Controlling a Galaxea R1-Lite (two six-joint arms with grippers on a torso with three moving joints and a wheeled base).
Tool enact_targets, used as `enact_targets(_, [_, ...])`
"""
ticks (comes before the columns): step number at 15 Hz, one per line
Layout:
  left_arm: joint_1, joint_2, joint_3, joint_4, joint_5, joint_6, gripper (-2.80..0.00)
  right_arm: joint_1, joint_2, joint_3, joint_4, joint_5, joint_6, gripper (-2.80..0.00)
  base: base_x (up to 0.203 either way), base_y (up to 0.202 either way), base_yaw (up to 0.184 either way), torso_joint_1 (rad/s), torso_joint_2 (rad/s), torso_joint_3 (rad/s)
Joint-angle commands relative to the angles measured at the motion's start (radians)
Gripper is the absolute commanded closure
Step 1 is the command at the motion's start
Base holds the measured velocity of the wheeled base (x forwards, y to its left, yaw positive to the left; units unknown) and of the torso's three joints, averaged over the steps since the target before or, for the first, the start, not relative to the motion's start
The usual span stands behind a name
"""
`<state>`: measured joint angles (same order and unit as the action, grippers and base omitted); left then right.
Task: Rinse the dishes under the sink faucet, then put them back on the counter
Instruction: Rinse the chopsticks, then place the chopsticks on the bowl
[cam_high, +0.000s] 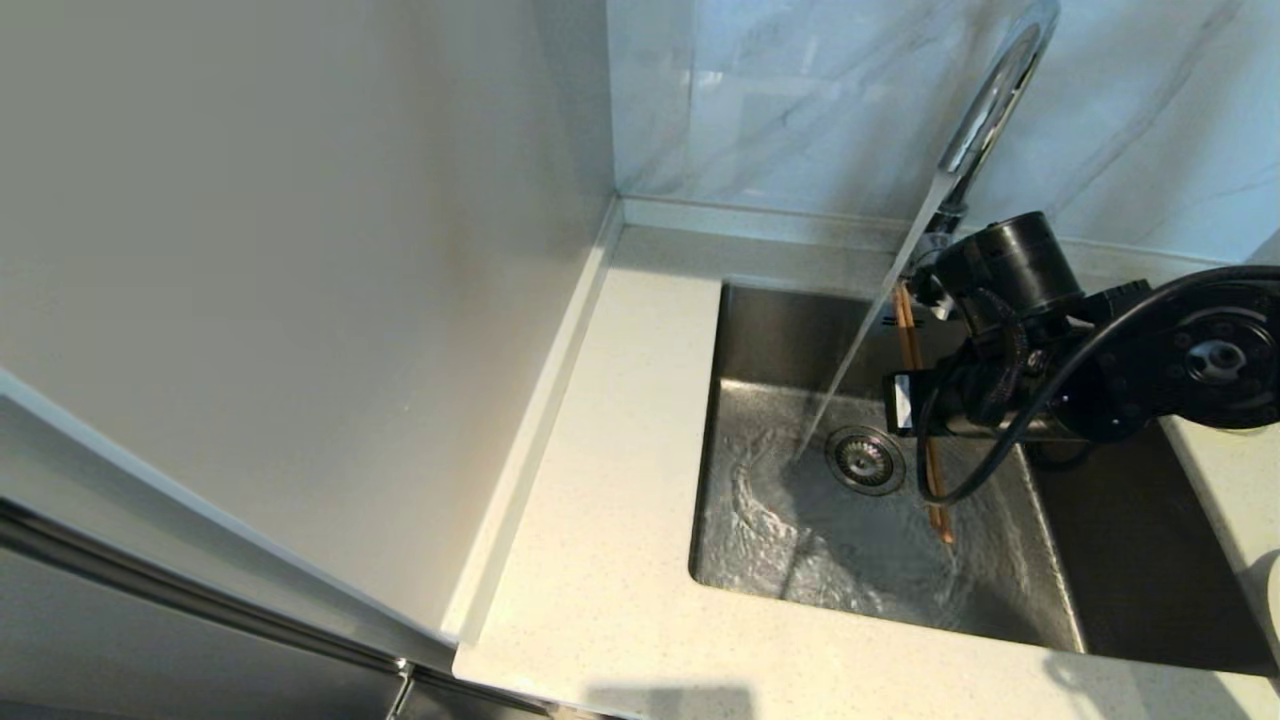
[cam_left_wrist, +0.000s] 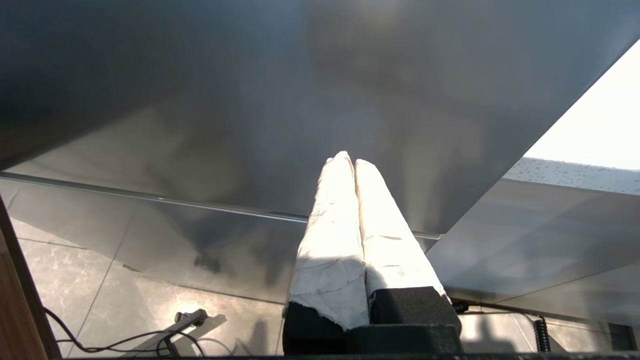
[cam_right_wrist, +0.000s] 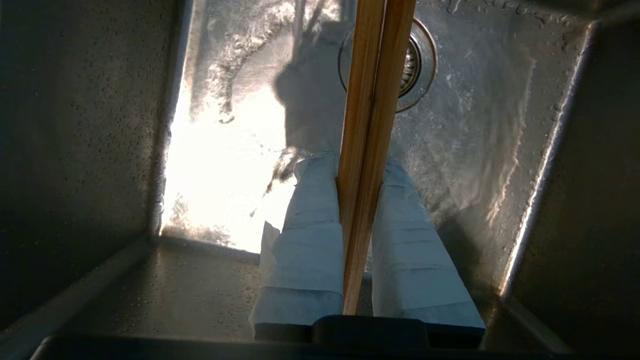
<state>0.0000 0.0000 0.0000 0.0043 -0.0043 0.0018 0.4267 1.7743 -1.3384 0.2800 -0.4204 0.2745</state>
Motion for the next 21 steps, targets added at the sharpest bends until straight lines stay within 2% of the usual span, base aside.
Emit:
enact_targets(1, [0.000, 0.000, 0.000, 0.000, 0.001, 0.000, 0.00, -0.010, -0.023, 0.009, 0.004, -0.003, 0.002, 0.00, 0.000, 0.000, 0.000, 0.000, 0.00, 0.000])
enact_targets(5, [0.000, 0.000, 0.000, 0.000, 0.001, 0.000, 0.00, -0.085, -0.115, 0.046, 0.039, -0.005, 0.002, 0.00, 0.000, 0.000, 0.000, 0.000, 0.00, 0.000])
enact_targets(9, [0.000, 0.000, 0.000, 0.000, 0.000, 0.000, 0.00, -0.254, -0.238, 0.054, 0.039, -0.021, -0.017, 0.00, 0.000, 0.000, 0.000, 0.000, 0.00, 0.000])
enact_targets(11, [0.000, 0.000, 0.000, 0.000, 0.001, 0.000, 0.00, -0.336, -0.264, -0.059, 0.042, -0.020, -0.059, 0.00, 0.000, 0.000, 0.000, 0.000, 0.00, 0.000])
enact_targets(13, [0.000, 0.000, 0.000, 0.000, 0.000, 0.000, 0.00, -0.388, -0.278, -0.217, 0.102, -0.021, -0.085, 0.00, 0.000, 0.000, 0.000, 0.000, 0.00, 0.000])
enact_targets(15, [0.000, 0.000, 0.000, 0.000, 0.000, 0.000, 0.00, -0.394, -0.292, -0.237, 0.158, -0.021, -0.086, 0.00, 0.000, 0.000, 0.000, 0.000, 0.00, 0.000])
enact_targets(17, [0.000, 0.000, 0.000, 0.000, 0.001, 0.000, 0.00, -0.381, -0.300, -0.100, 0.154, -0.021, -0.082, 0.00, 0.000, 0.000, 0.000, 0.000, 0.00, 0.000])
enact_targets(19, [0.000, 0.000, 0.000, 0.000, 0.000, 0.000, 0.00, -0.358, -0.307, 0.189, 0.089, -0.028, -0.085, 0.00, 0.000, 0.000, 0.000, 0.000, 0.00, 0.000])
enact_targets(21, [0.000, 0.000, 0.000, 0.000, 0.000, 0.000, 0.00, -0.351, -0.319, 0.392, 0.043, -0.049, -0.108, 0.00, 0.000, 0.000, 0.000, 0.000, 0.00, 0.000])
